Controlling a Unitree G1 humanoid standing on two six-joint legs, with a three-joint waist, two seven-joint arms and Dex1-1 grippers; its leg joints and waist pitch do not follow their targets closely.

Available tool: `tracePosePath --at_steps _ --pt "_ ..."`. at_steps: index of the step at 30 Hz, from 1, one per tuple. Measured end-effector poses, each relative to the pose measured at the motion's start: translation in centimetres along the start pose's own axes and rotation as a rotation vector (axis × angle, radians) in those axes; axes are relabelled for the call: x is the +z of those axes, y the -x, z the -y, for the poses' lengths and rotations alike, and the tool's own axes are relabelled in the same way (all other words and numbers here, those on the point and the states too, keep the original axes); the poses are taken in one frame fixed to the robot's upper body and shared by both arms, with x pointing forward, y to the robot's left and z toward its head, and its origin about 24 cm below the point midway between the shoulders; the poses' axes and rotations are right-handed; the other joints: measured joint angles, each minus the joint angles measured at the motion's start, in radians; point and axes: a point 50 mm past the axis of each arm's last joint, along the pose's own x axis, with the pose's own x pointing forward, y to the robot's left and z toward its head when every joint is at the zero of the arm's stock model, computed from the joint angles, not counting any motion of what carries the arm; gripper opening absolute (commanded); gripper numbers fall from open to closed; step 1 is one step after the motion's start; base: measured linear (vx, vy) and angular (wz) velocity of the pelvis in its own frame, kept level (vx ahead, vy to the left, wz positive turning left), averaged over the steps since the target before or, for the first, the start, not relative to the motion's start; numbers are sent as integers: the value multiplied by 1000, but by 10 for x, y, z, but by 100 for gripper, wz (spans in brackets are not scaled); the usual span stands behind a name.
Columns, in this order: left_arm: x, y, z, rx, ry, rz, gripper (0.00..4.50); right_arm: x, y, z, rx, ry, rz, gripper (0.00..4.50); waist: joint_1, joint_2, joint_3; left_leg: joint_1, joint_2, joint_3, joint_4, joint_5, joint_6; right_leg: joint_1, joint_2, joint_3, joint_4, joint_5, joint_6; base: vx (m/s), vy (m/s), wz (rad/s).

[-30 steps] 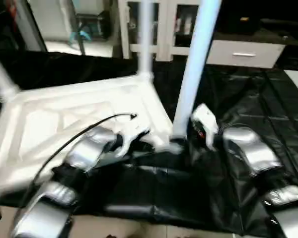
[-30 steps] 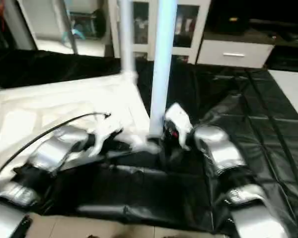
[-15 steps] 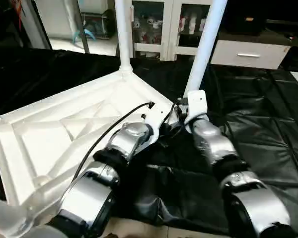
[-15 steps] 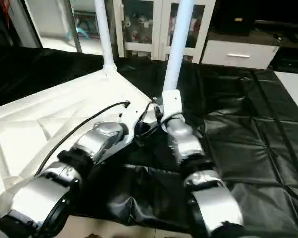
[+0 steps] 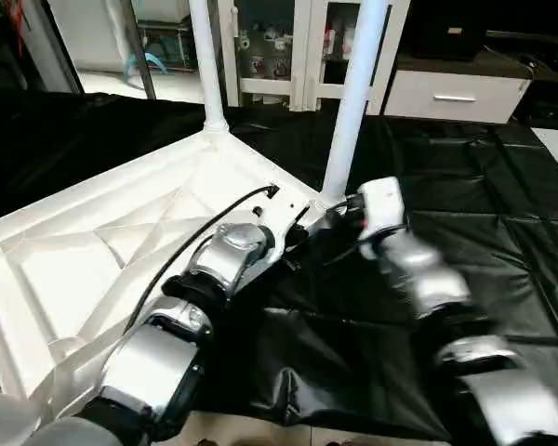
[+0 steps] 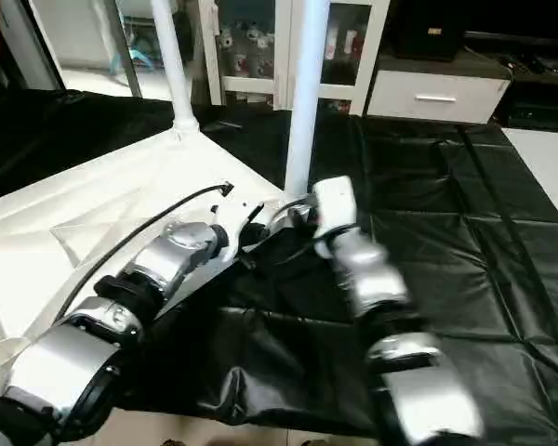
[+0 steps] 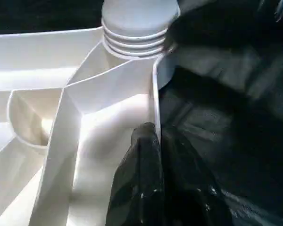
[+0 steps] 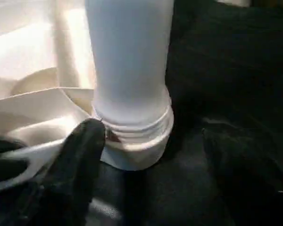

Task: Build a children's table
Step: Rotate leg to tighten

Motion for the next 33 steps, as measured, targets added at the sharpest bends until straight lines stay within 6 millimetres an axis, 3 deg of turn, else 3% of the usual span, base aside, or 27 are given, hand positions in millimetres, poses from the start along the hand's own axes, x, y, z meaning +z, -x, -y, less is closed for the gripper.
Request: tracePosePath --at_steps 6,16,33 --pt "-13 23 -4 -219 -95 -22 0 1 40 23 286 186 -65 353 17 2 -1 2 3 1 -2 1 1 0 2 -2 1 -1 1 0 0 0" --pt "-22 46 7 -480 -186 -90 0 9 64 8 622 294 -137 353 44 5 -1 5 3 3 -1 0 -1 4 1 1 0 -1 1 0 0 0" --pt "-24 57 13 -498 -179 -117 0 -4 50 -15 710 317 -193 353 44 3 -1 3 3 3 -2 0 -1 2 1 0 1 -3 2 0 0 0"
